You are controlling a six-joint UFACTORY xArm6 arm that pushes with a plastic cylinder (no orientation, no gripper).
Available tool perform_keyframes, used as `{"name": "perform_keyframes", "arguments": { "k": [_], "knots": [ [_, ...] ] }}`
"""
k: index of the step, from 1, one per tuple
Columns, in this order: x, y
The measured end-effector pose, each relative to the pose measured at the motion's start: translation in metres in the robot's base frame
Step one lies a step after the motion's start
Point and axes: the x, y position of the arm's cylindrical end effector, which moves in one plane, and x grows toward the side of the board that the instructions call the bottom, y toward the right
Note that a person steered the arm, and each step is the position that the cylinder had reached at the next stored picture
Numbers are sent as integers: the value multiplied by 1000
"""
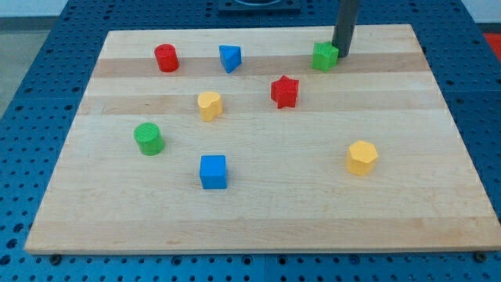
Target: Move the blue triangle closer to the yellow heart
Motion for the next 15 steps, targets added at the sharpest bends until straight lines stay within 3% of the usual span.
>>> {"name": "perform_keyframes", "arguments": {
  "k": [1,2,3,4,5,9,13,15],
  "knots": [
    [0,-2],
    [-37,-8],
    [-44,-11],
    [-44,-76],
    [-41,-126],
    [-4,-184],
    [35,-231],
    [28,-216]
  ]
}}
